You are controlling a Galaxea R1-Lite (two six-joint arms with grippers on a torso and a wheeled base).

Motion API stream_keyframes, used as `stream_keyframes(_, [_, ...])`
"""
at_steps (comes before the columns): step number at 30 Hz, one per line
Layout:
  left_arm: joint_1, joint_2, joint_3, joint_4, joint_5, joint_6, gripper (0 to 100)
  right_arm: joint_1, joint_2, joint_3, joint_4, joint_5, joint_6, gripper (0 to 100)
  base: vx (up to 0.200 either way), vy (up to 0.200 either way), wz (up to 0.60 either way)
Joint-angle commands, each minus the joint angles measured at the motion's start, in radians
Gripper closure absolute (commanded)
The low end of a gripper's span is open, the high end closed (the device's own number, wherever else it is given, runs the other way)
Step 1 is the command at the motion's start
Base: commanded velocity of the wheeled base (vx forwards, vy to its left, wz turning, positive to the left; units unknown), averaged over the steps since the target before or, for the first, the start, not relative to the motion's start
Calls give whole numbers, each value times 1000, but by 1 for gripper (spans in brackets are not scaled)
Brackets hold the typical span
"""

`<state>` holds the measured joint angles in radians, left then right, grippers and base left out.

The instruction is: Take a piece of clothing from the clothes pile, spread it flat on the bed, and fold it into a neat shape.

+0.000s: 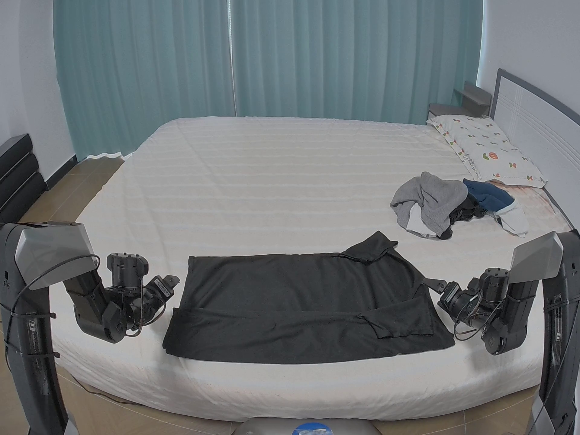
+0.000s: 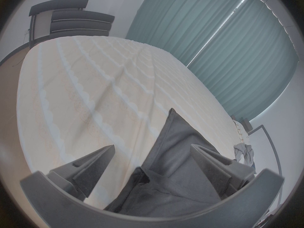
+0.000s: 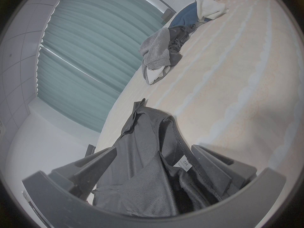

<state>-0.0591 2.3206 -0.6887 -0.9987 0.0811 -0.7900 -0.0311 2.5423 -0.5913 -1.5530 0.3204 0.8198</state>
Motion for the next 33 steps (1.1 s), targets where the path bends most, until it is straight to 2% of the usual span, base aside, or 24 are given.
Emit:
stream_keyframes(1, [7,-1,2,-20,2,0,0,0,3,-1,-13,0,1,0,0,0,0])
stream_keyframes(8, [-4,5,25,-67,5,-2,0,0,3,-2,-13,0,1,0,0,0,0])
stream_keyframes(13, [5,6,14,-77,-15,-64,0,0,3,-2,-13,2,1,0,200,0,0])
stream_keyframes(17, [-2,8,14,-83,-20,-64,0,0,3,-2,-13,2,1,0,200,0,0])
stream_keyframes(27, [-5,-1,3,-81,-23,-71,0,2,3,-2,-13,0,2,0,0,0,0])
stream_keyframes(33, [-13,6,-97,-52,-27,-69,0,2,1,-1,-13,-1,4,0,0,0,0])
